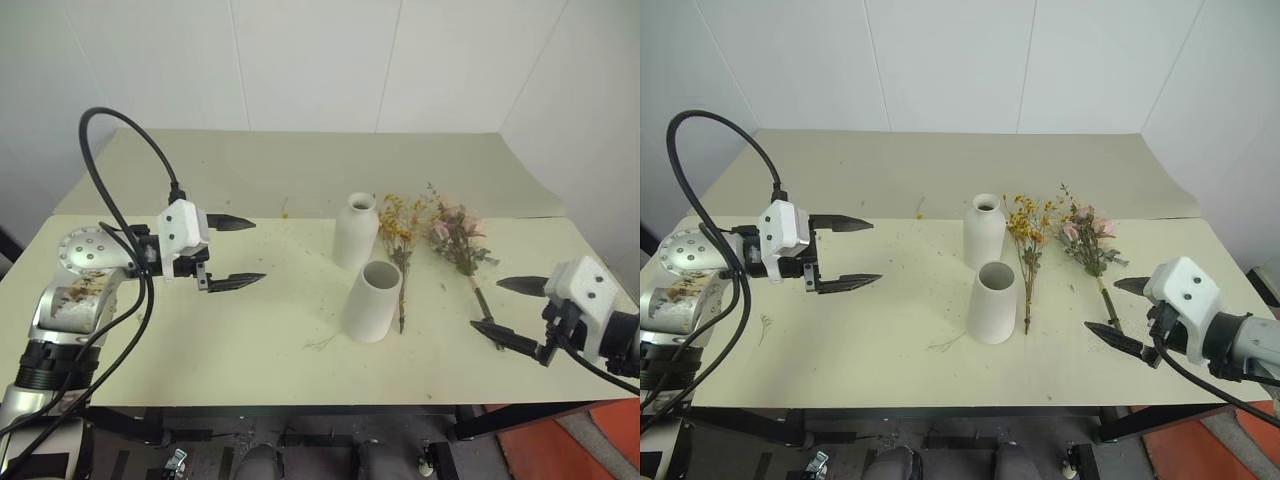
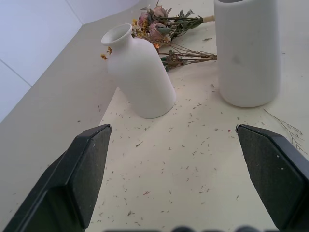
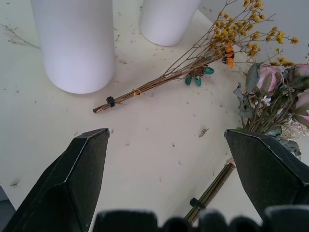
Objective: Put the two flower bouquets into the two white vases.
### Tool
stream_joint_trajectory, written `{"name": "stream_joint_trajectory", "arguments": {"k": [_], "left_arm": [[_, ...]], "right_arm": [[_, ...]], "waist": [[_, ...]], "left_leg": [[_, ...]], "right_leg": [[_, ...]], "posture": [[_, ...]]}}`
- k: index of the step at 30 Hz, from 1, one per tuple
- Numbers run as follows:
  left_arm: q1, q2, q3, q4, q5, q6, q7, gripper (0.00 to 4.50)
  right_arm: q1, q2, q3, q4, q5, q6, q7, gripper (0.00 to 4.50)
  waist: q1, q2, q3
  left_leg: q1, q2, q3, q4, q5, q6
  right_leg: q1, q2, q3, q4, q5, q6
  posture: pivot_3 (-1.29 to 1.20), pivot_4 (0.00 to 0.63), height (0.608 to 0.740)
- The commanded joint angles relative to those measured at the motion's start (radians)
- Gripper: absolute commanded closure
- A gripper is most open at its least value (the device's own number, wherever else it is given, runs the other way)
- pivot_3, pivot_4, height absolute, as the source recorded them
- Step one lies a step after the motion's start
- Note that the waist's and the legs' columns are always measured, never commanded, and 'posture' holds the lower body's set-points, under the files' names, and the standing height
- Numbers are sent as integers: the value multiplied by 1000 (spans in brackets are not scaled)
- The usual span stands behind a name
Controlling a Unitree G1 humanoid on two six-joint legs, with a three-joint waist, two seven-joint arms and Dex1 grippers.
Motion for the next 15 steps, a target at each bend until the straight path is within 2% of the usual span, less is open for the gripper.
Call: {"name": "stream_joint_trajectory", "arguments": {"k": [1,10,12,15], "left_arm": [[-31,2,4,-8,-5,-14,-5,0],[-28,13,18,3,-6,-18,-12,0],[-42,-1,16,8,-15,-25,-15,0],[-105,-56,-21,18,-20,-31,-18,0]], "right_arm": [[11,13,-63,-42,10,33,-37,27],[-33,45,-114,-91,-9,56,-158,27],[-86,6,-95,-73,8,107,-164,27],[-232,-83,54,51,-23,290,-222,27]], "waist": [[0,0,0],[-2,0,0],[-3,0,0],[-2,0,0]], "left_leg": [[0,0,0,0,0,0],[0,0,0,0,0,0],[0,0,0,0,0,0],[0,0,0,1,0,0]], "right_leg": [[0,0,0,0,0,0],[0,0,0,0,0,0],[0,0,0,0,0,0],[1,0,0,0,0,0]], "posture": [[0,150,740],[0,150,740],[0,150,740],[0,150,740]]}}
